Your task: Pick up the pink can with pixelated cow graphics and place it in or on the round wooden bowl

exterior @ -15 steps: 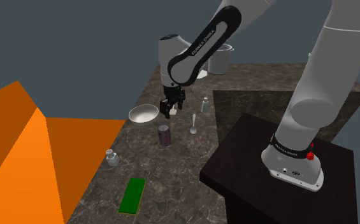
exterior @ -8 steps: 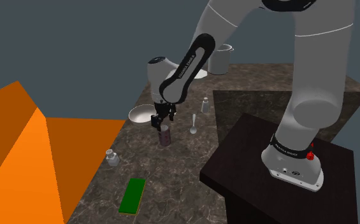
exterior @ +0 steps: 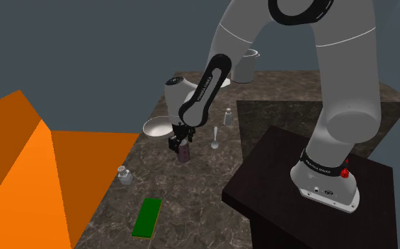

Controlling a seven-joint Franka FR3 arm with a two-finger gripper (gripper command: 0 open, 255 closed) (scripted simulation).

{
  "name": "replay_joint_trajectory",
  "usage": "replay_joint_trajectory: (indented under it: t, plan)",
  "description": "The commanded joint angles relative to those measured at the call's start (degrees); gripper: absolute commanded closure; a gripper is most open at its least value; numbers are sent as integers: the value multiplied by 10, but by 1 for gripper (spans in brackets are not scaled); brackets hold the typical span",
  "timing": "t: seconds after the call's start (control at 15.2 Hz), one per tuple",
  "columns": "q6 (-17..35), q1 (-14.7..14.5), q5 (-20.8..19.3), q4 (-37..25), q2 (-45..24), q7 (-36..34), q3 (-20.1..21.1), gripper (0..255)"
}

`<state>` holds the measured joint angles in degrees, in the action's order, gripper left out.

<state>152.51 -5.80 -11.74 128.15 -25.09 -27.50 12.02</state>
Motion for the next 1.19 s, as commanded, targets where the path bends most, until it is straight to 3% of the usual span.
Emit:
replay_joint_trajectory:
  t: [0.0, 0.46, 0.53, 1.12]
  plan:
    - [5, -2, -2, -1, -6, -2, -2, 0]
    - [4, -2, -2, -1, -6, -2, -2, 0]
    - [4, -2, -2, -1, -6, -2, -2, 255]
    - [5, -2, -2, -1, -6, -2, -2, 255]
